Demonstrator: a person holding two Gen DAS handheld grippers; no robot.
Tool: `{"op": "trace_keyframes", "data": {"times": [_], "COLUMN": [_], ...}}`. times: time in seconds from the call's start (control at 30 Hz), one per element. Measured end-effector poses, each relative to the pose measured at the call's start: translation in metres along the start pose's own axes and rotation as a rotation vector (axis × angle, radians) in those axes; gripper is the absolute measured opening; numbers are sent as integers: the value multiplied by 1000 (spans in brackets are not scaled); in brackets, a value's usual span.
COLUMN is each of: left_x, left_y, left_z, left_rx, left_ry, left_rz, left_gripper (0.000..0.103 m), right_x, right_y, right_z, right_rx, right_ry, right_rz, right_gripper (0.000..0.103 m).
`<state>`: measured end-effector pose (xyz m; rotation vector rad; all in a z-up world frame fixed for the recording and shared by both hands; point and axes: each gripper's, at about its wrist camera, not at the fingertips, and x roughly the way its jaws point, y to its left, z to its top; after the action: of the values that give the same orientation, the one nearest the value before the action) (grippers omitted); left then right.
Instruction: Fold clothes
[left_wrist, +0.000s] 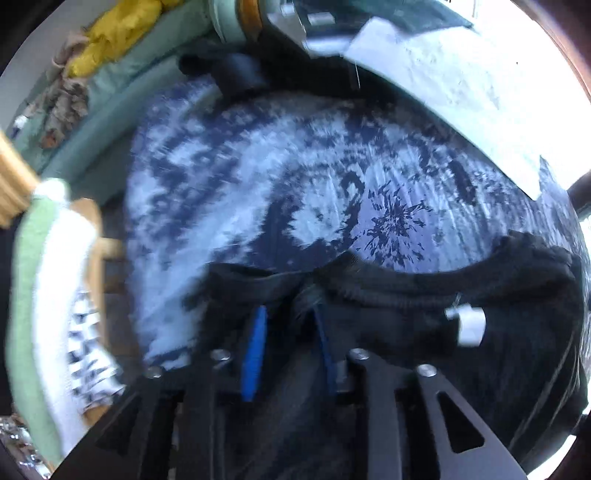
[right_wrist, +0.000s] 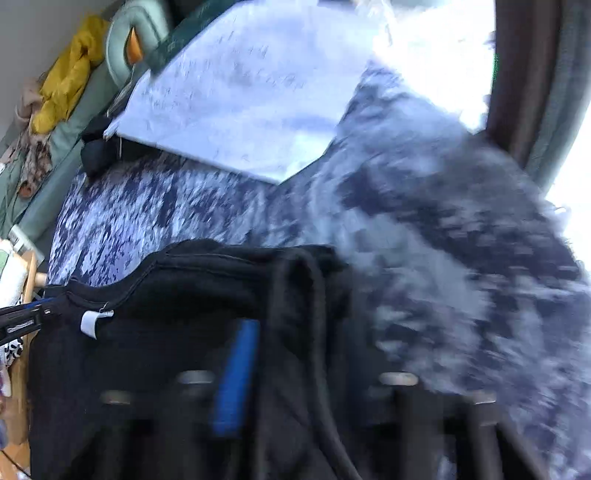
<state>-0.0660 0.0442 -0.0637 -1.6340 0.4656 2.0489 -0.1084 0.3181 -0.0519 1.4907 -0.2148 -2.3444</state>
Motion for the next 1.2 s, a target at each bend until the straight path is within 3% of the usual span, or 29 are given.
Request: {"op": "trace_keyframes", "data": {"times": [0.07,0.13,0.2,0.23,0.43,0.5,0.63,0.77,0.93,0.97,1.0,1.03,1.1,1.2], "left_x": [-27,-52,-75,-84,-102,-101,-100,-106,-94,-87,-80,-75,-67,-57], "left_y": [0,-2,-8,-16,-82,-116,-170,-206,-222,-226,-230,-235,-243,-253], "left_z": [-15,-33,-55,-72,-154,-180,-197,-170,-104,-89,-75,-64,-52,-28], "left_rx": [30,66,110,144,363,465,589,598,390,351,311,303,286,215], "left_ry": [-48,-93,-134,-149,-215,-227,-174,-102,156,197,238,261,312,388], "left_rz": [-4,-29,-77,-92,-101,-87,-144,-160,-340,-326,-311,-276,-259,-287], "left_gripper": [39,52,72,74,76,76,76,76,76,76,76,76,76,76], "right_x": [-25,-50,-71,-78,-100,-102,-98,-93,-81,-80,-80,-80,-84,-94], "right_y": [-5,-12,-22,-27,-61,-72,-80,-76,-79,-78,-76,-73,-62,-44], "right_z": [-12,-27,-51,-63,-141,-161,-187,-196,-190,-188,-186,-184,-182,-182], "right_rx": [-9,-4,26,40,140,205,264,272,346,349,349,338,298,218], "right_ry": [-27,-43,-42,-39,-16,-19,12,31,6,-12,-28,-34,-56,-101], "right_rz": [-8,-6,22,24,11,61,94,141,149,153,156,153,139,118], "right_gripper": [51,51,51,51,52,53,53,53,50,46,31,22,12,10]}}
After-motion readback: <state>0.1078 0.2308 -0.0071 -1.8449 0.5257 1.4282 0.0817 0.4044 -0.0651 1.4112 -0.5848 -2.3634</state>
